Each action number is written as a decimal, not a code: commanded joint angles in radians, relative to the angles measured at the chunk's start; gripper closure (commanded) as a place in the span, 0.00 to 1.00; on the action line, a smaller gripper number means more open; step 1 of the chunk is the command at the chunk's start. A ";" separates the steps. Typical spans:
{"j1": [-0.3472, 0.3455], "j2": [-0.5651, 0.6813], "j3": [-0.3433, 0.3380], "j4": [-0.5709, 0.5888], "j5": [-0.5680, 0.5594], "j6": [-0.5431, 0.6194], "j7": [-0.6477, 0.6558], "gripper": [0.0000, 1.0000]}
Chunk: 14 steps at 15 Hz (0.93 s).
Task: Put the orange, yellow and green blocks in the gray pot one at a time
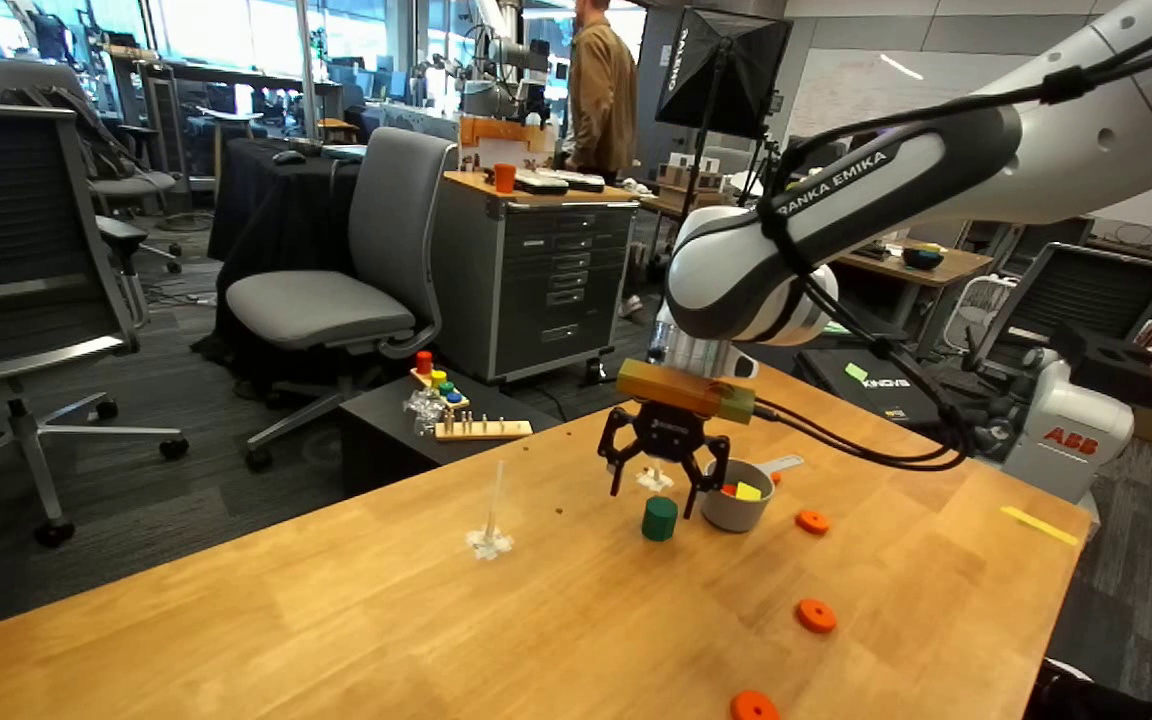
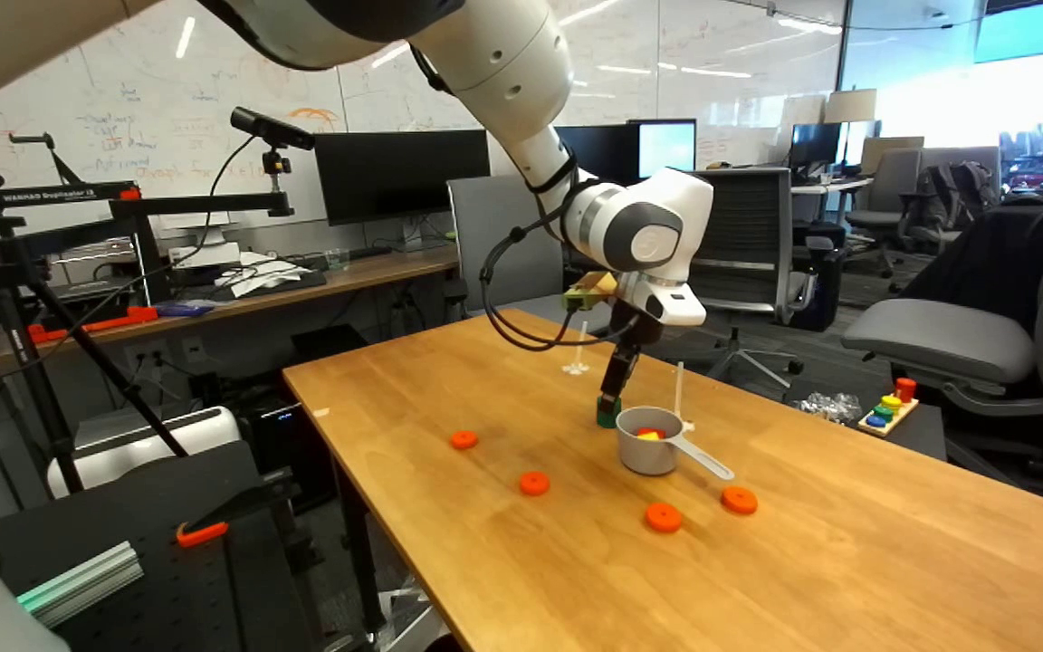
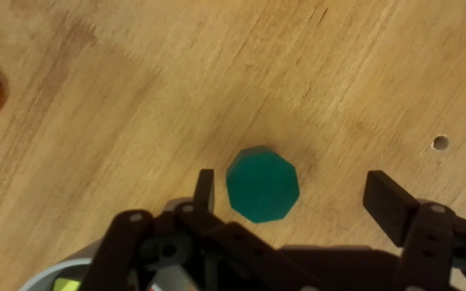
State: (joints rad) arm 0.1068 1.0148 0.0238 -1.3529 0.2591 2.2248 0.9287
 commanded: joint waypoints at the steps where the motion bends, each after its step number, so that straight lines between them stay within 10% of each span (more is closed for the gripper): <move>1: 0.001 0.007 -0.001 0.025 0.004 -0.020 -0.018 0.35; 7: -0.002 0.001 -0.007 0.011 0.005 -0.011 -0.019 0.82; 14: 0.028 -0.087 -0.032 -0.036 -0.022 0.009 0.008 0.80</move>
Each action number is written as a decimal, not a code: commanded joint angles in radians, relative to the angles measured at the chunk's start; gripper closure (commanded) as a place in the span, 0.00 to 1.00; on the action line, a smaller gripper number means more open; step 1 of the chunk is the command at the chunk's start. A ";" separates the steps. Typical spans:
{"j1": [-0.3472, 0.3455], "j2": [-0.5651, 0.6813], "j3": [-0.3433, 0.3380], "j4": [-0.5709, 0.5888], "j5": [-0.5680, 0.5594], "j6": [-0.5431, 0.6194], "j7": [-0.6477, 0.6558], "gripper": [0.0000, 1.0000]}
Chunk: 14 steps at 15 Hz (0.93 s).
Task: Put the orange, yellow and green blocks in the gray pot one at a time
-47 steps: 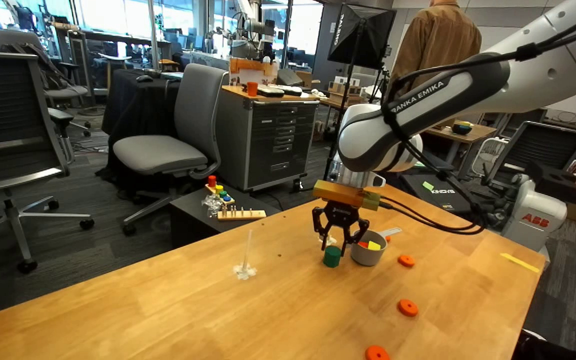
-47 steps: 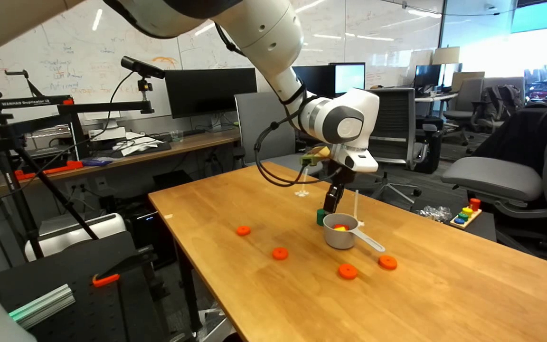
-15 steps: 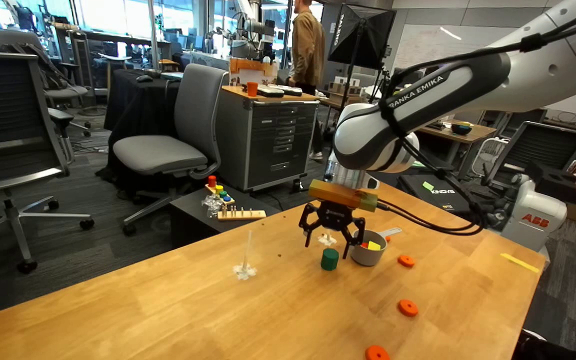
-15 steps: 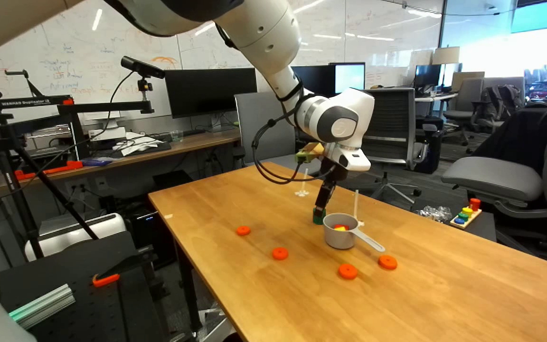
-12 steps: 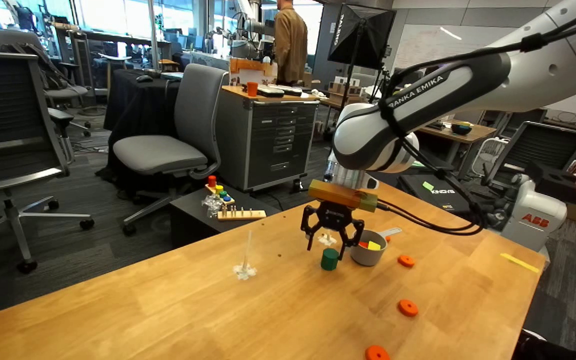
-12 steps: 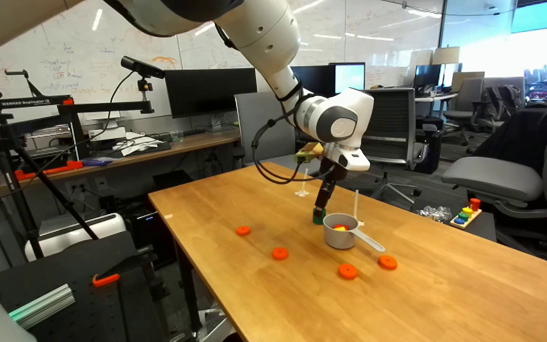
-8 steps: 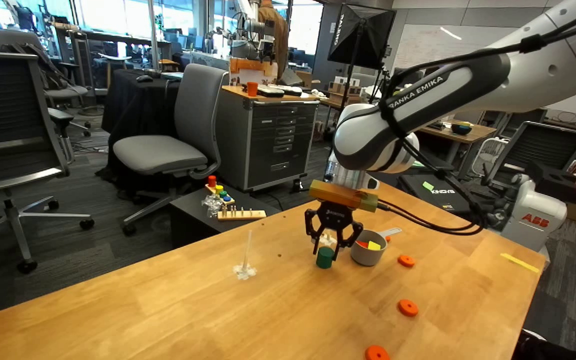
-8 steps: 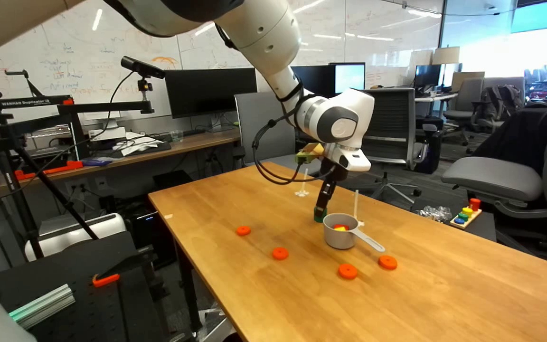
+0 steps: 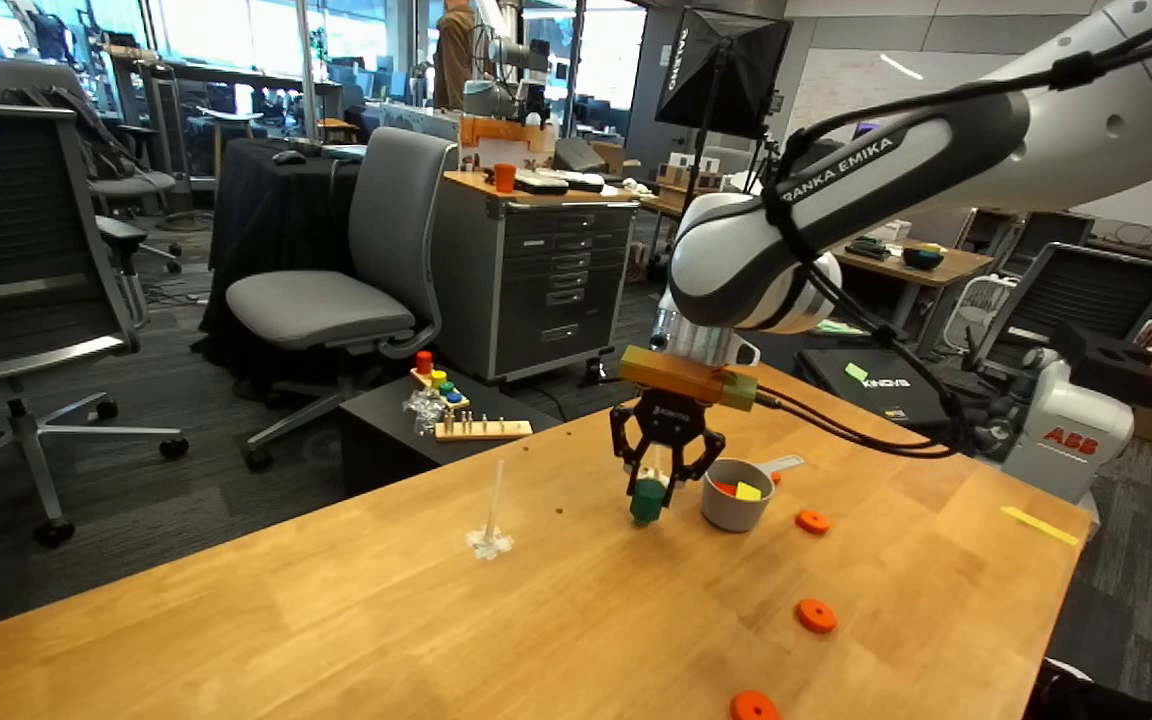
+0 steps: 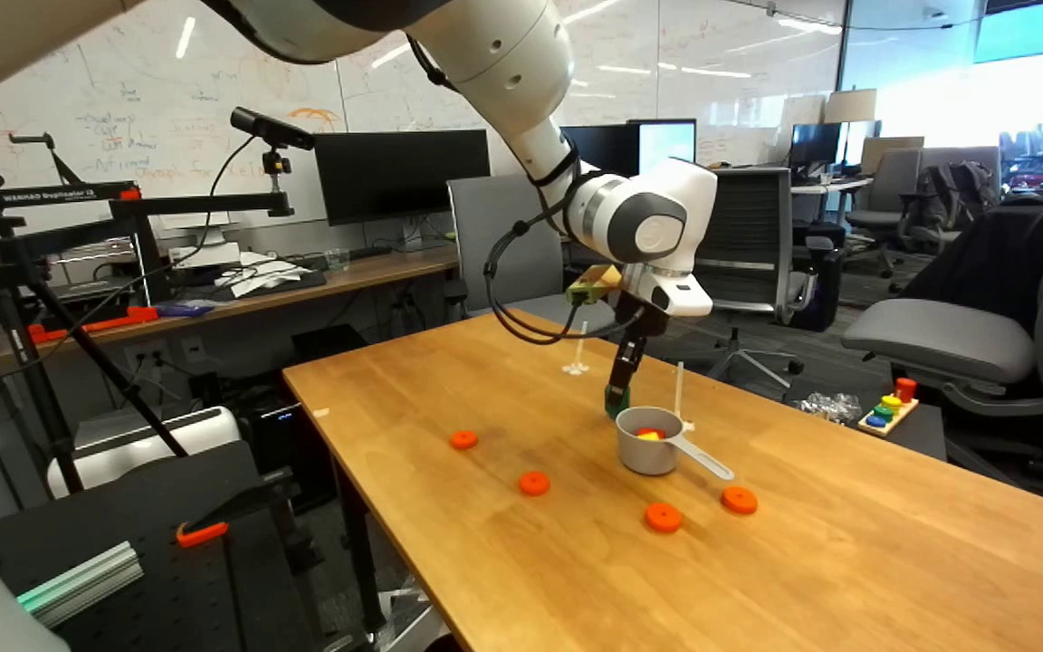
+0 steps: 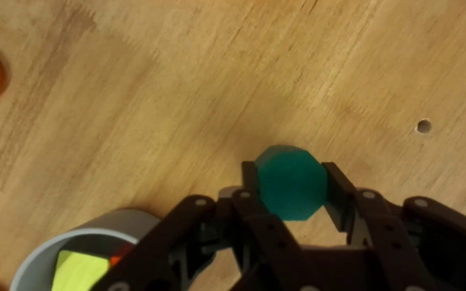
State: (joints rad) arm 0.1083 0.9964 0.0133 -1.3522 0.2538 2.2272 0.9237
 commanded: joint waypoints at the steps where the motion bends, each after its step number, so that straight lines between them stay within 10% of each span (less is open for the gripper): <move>1: 0.032 -0.083 -0.025 -0.040 -0.022 0.010 0.017 0.80; 14: -0.002 -0.348 -0.057 -0.447 0.025 0.264 0.038 0.80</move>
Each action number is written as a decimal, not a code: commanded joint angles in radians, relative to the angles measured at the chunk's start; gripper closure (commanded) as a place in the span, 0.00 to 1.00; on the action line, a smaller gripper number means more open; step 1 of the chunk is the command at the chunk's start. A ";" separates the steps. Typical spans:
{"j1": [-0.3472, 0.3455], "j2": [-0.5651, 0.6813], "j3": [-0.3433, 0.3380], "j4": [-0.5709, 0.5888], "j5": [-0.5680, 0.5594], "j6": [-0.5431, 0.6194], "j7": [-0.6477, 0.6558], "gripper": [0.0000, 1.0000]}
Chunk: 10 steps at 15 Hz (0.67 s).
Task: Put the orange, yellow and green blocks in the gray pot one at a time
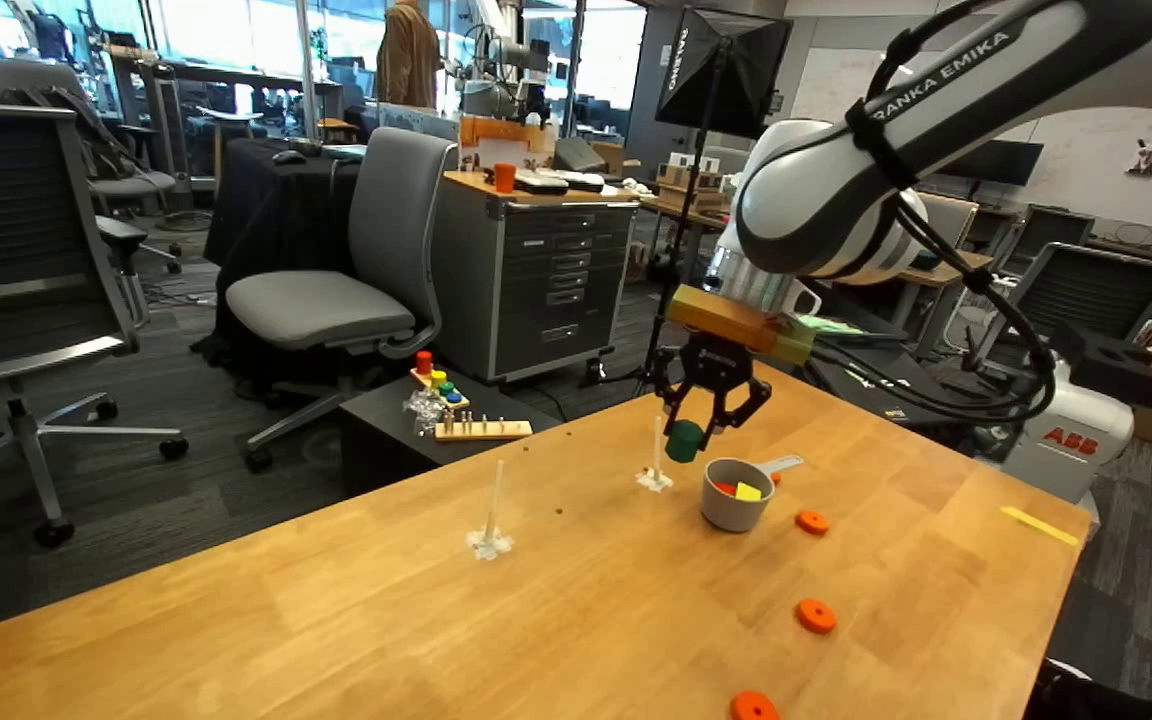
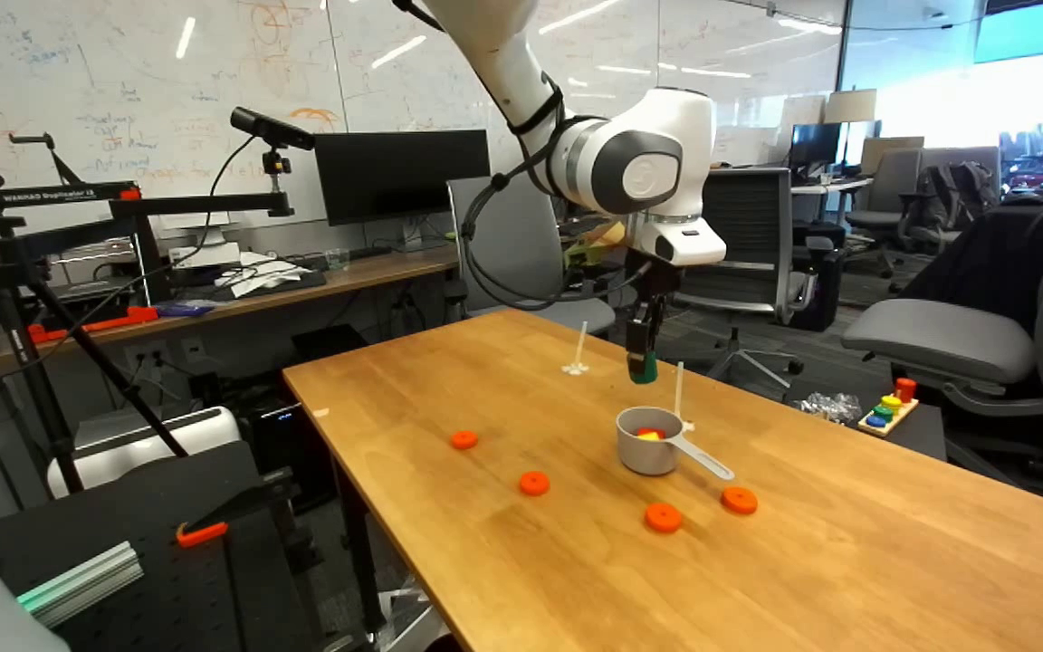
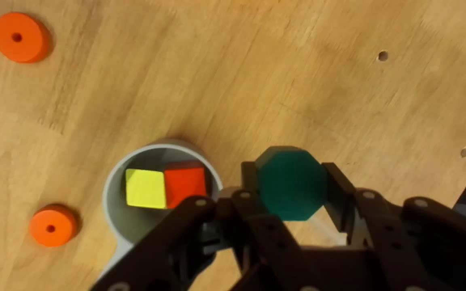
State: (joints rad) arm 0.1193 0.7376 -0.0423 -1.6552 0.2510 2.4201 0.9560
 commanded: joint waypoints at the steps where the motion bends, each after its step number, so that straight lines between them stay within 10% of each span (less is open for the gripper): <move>1: -0.019 -0.100 0.000 -0.170 0.036 0.086 0.005 0.80; 8: -0.055 -0.175 -0.001 -0.313 0.073 0.156 -0.002 0.81; 9: -0.066 -0.183 0.006 -0.326 0.091 0.158 -0.006 0.32; 10: -0.071 -0.188 0.006 -0.335 0.096 0.160 -0.011 0.32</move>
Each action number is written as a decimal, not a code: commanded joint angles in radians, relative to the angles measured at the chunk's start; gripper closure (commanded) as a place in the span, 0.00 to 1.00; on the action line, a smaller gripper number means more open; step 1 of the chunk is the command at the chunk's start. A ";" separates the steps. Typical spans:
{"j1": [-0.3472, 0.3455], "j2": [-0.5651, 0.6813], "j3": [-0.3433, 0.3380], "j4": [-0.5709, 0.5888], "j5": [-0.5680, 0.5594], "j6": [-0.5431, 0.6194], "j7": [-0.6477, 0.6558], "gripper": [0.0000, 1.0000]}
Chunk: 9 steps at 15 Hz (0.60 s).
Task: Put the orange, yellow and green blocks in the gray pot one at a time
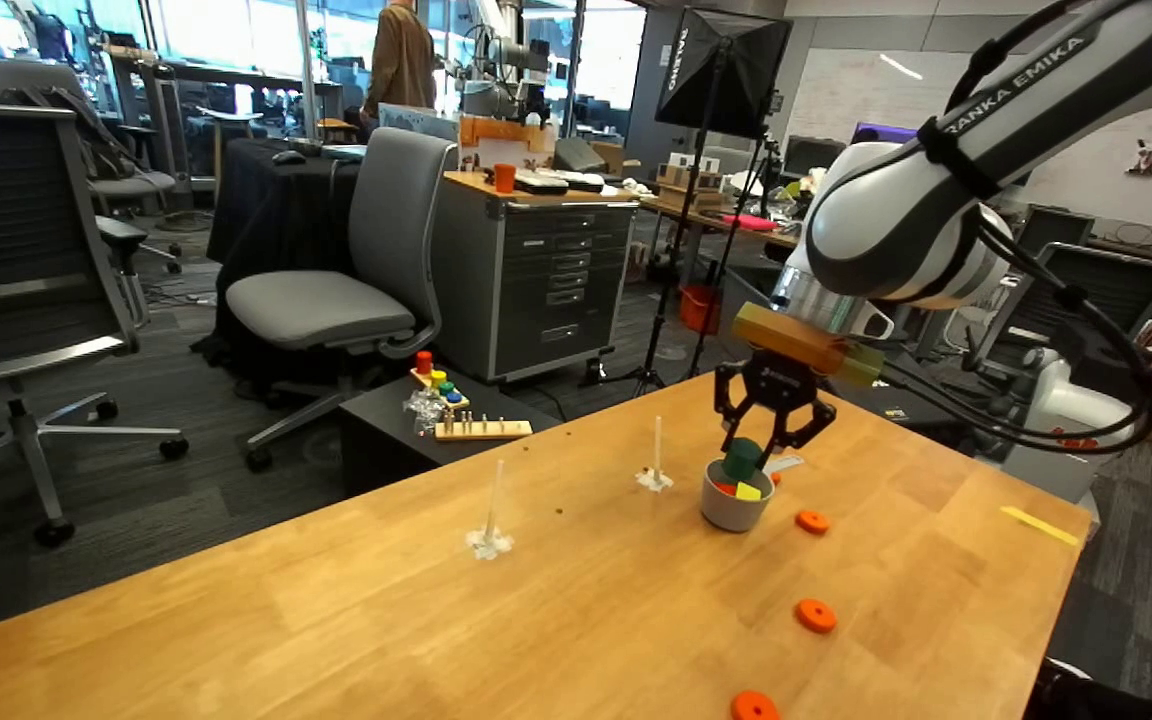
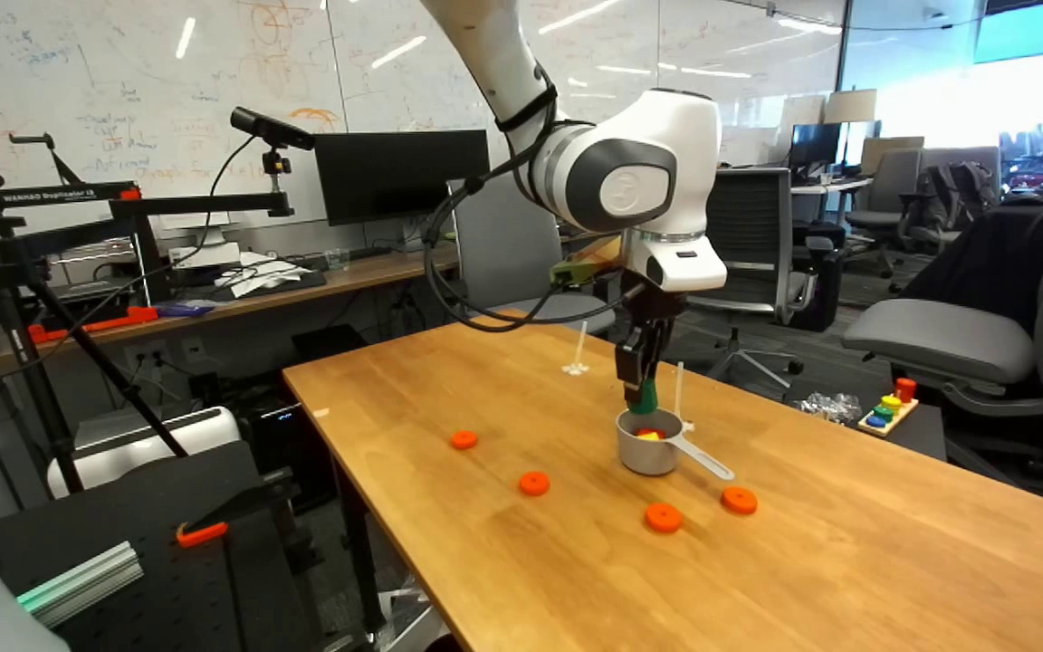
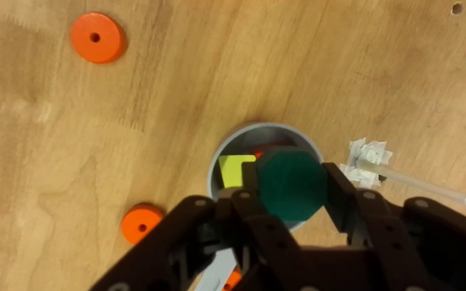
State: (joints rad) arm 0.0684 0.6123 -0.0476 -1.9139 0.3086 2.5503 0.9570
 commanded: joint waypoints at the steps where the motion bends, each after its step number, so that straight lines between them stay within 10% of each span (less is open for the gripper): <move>1: -0.023 -0.064 0.012 -0.080 0.043 0.032 -0.015 0.28; 4: -0.016 -0.057 0.009 -0.068 0.026 0.027 -0.019 0.02; 9: 0.001 -0.026 0.020 -0.029 0.014 0.007 -0.031 0.00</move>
